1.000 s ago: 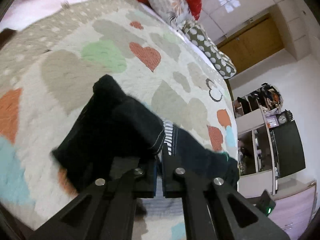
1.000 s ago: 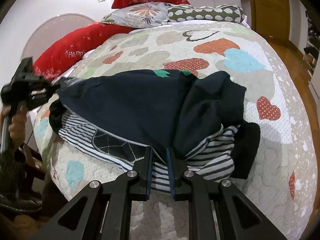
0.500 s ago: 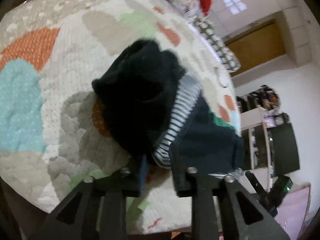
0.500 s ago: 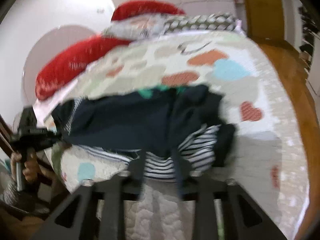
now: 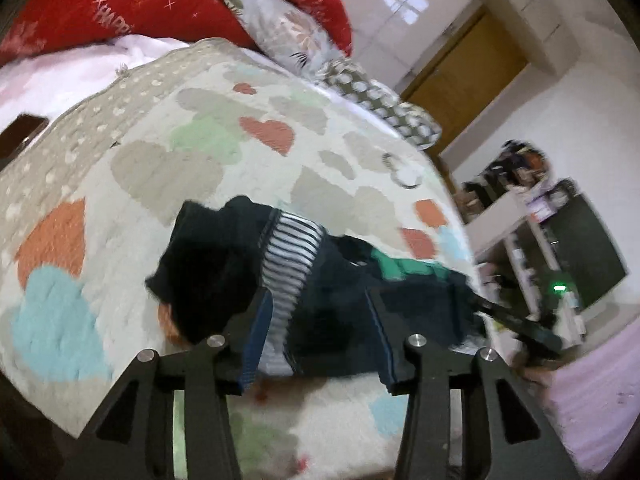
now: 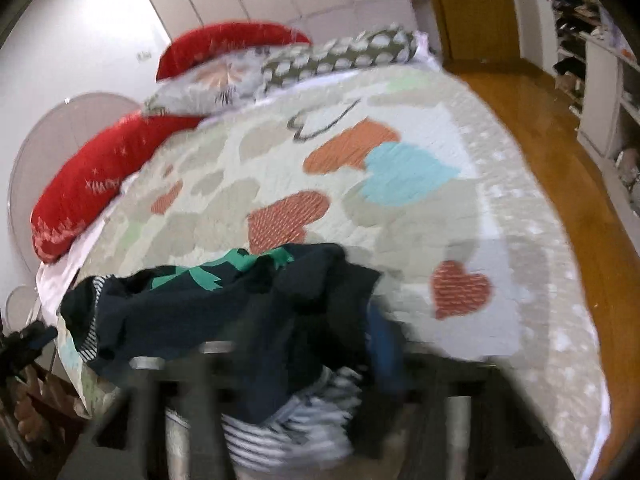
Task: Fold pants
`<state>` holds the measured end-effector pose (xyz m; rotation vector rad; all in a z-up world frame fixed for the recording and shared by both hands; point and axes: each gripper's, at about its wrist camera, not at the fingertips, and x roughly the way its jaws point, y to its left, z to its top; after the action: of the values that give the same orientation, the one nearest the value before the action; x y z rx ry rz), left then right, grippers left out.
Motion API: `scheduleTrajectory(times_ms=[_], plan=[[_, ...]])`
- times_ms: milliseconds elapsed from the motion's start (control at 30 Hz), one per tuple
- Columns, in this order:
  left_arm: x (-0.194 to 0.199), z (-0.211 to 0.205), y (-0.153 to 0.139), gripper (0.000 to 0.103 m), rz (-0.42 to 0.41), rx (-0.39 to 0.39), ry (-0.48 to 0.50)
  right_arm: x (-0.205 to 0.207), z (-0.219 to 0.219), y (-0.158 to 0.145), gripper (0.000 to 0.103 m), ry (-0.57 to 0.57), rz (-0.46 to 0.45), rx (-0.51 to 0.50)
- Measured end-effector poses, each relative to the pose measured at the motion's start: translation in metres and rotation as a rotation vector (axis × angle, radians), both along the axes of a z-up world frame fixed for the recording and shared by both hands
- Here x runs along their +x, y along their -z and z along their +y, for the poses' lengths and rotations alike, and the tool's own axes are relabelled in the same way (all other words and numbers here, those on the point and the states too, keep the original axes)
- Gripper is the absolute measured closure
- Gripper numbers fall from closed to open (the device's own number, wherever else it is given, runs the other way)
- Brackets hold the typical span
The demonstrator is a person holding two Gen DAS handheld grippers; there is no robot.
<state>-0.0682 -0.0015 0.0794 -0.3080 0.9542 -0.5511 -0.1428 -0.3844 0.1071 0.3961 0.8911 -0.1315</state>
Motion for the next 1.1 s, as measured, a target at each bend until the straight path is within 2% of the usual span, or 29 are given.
scheduleTrajectory(times_ms=[33, 67, 133, 200, 300, 433, 467, 533, 567, 600, 633, 667, 733, 800, 833, 900, 933, 967, 1000, 1100], plan=[[0.007, -0.005, 0.004, 0.059, -0.001, 0.02, 0.0, 0.005, 0.002, 0.002, 0.099, 0.003, 0.033, 0.005], [0.015, -0.011, 0.01, 0.059, -0.001, 0.064, -0.011, 0.004, 0.003, -0.001, 0.099, 0.021, 0.028, 0.002], [0.028, -0.015, 0.025, 0.059, 0.008, 0.144, -0.038, -0.009, 0.004, -0.016, 0.099, 0.035, -0.023, 0.036], [0.035, -0.014, 0.036, 0.059, 0.019, 0.172, -0.052, -0.03, -0.001, -0.032, 0.099, 0.071, -0.074, 0.096], [0.039, -0.01, 0.047, 0.059, 0.031, 0.162, -0.063, -0.065, -0.016, -0.037, 0.099, 0.158, -0.094, 0.142], [0.039, -0.01, 0.049, 0.059, 0.019, 0.171, -0.064, -0.083, -0.037, -0.005, 0.099, 0.251, 0.046, 0.116], [0.039, -0.011, 0.05, 0.059, 0.014, 0.178, -0.063, -0.087, -0.041, 0.0, 0.098, 0.26, 0.045, 0.152], [0.037, -0.012, 0.05, 0.059, 0.007, 0.184, -0.065, -0.099, -0.042, -0.006, 0.095, 0.273, -0.041, 0.175], [0.037, -0.012, 0.051, 0.059, 0.006, 0.183, -0.067, -0.102, -0.041, -0.011, 0.079, 0.274, -0.074, 0.165], [0.037, -0.012, 0.051, 0.059, 0.004, 0.182, -0.069, -0.106, -0.039, -0.015, 0.037, 0.274, -0.118, 0.161], [0.036, -0.012, 0.051, 0.059, 0.001, 0.18, -0.07, -0.106, -0.038, -0.016, 0.018, 0.274, -0.136, 0.163], [0.036, -0.012, 0.051, 0.058, 0.0, 0.182, -0.067, -0.106, -0.037, -0.015, 0.009, 0.274, -0.155, 0.17], [0.036, -0.013, 0.051, 0.058, 0.002, 0.19, -0.068, -0.095, -0.034, -0.004, 0.011, 0.234, -0.12, 0.204], [0.036, -0.012, 0.049, 0.058, -0.001, 0.195, -0.072, -0.084, -0.029, 0.009, 0.024, 0.189, -0.093, 0.242], [0.035, -0.012, 0.048, 0.058, 0.001, 0.192, -0.075, -0.076, -0.027, 0.017, 0.027, 0.174, -0.082, 0.26], [0.036, -0.01, 0.047, 0.058, 0.006, 0.184, -0.081, -0.058, -0.019, 0.032, 0.059, 0.141, -0.061, 0.308], [0.037, -0.01, 0.046, 0.058, 0.013, 0.183, -0.085, -0.052, -0.015, 0.035, 0.066, 0.131, -0.05, 0.302], [0.038, -0.01, 0.043, 0.058, 0.018, 0.182, -0.089, -0.046, -0.012, 0.035, 0.084, 0.109, -0.045, 0.304], [0.039, -0.01, 0.039, 0.058, 0.018, 0.179, -0.096, -0.043, -0.011, 0.033, 0.086, 0.101, -0.045, 0.318], [0.042, -0.017, 0.032, 0.058, -0.001, 0.182, -0.098, -0.048, -0.02, 0.012, 0.088, 0.138, -0.085, 0.259]])
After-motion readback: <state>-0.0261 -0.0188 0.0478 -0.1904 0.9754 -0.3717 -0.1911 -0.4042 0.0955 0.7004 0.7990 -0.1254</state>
